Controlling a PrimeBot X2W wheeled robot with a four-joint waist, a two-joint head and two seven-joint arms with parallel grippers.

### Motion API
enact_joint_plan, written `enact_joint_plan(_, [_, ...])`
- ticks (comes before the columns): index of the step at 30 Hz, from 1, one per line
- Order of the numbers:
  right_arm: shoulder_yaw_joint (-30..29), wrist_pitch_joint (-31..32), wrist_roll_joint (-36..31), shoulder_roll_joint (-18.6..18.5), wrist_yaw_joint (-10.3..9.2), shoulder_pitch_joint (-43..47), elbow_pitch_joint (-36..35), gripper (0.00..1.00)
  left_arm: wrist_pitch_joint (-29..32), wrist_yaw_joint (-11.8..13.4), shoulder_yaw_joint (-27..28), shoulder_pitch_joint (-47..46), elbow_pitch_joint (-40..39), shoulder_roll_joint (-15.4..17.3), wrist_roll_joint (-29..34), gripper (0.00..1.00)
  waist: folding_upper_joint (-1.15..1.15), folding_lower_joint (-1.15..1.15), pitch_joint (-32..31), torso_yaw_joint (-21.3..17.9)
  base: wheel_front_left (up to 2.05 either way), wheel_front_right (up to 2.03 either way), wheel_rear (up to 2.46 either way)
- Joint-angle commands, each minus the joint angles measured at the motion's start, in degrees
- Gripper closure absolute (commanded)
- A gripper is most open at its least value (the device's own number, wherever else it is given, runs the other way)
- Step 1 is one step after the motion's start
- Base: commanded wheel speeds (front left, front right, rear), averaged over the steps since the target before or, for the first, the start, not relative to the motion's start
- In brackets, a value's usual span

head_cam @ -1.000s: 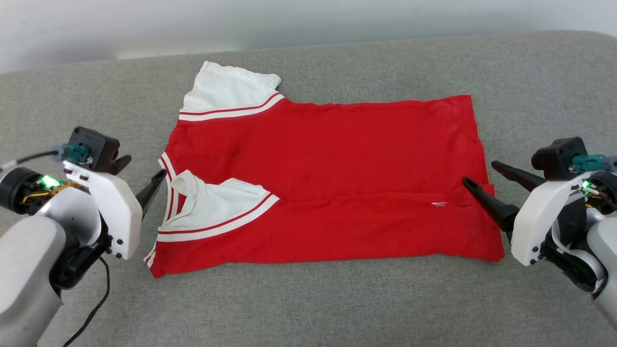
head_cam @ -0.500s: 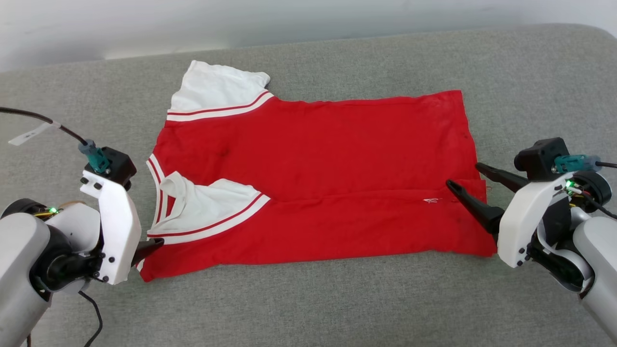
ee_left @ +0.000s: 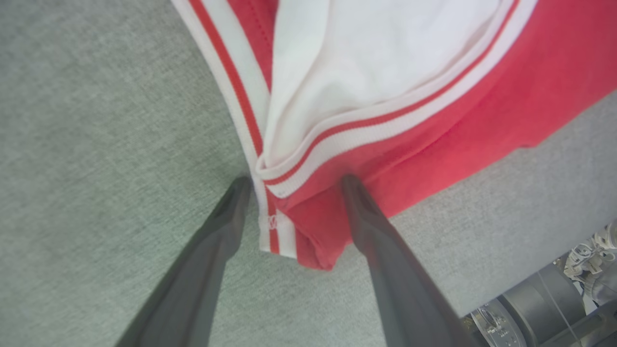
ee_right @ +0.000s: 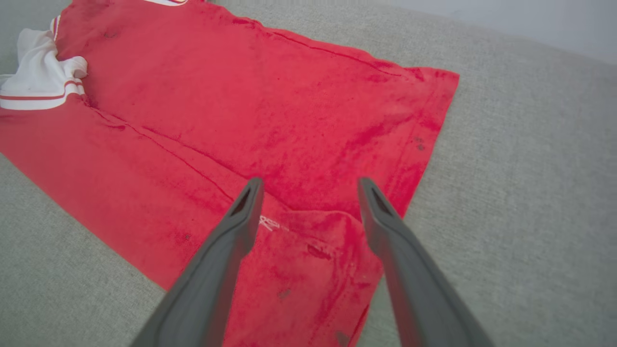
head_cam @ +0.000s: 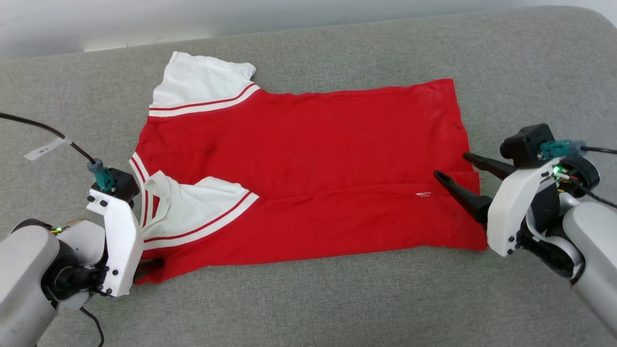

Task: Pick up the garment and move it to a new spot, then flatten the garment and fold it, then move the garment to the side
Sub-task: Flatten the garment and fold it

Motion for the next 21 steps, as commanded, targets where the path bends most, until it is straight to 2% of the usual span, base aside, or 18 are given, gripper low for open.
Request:
enact_joint_plan(1, [0.19, 0.15, 0.5, -0.24, -0.03, -1.5, -0.04, 0.0, 0.11, -0.21, -1.85, 1.31, 1.42, -1.68, 0.06, 1.0, 0.0, 0.0, -0.16, 0.02, 0.0, 0.0, 0.0])
enact_joint_plan(4, [1.09, 1.01, 0.15, -1.67, -0.03, -3.14, -0.63, 0.0, -0.82, -0.79, -1.45, 0.69, 1.46, -2.16, -0.53, 1.0, 0.0, 0.0, -0.95, 0.19, 0.0, 0.0, 0.0])
enact_joint_plan(8, [4.03, 6.11, -0.03, -5.34, -0.03, -6.25, -2.27, 0.0, -1.43, -1.34, -1.47, -0.98, 0.15, -1.04, 0.23, 1.0, 0.0, 0.0, -2.23, 0.55, 0.0, 0.0, 0.0])
enact_joint_plan(12, [8.19, 14.62, 1.76, -9.84, -0.03, -9.15, -4.93, 0.0, -1.7, -1.6, -1.62, -2.26, -1.9, -0.25, 0.62, 1.0, 0.0, 0.0, -3.0, 1.17, 0.0, 0.0, 0.0])
enact_joint_plan(15, [10.89, 22.92, 5.68, -12.53, -0.03, -10.75, -6.66, 0.0, -1.81, -1.69, -2.0, -2.55, -3.37, 0.22, 1.17, 1.0, 0.0, 0.0, -3.04, 1.55, 0.0, 0.0, 0.0])
enact_joint_plan(18, [12.79, 29.24, 8.33, -13.68, -0.03, -11.64, -7.46, 0.0, -2.18, -1.79, -2.23, -3.29, -5.09, 0.44, 1.61, 1.0, 0.0, 0.0, -2.46, 2.07, 0.0, 0.0, 0.0])
enact_joint_plan(21, [13.98, 32.54, 9.69, -13.65, -0.03, -11.26, -6.62, 0.0, -2.21, -1.85, -2.46, -3.98, -6.41, 0.13, 2.15, 1.0, 0.0, 0.0, -1.57, 2.81, 0.0, 0.0, 0.0])
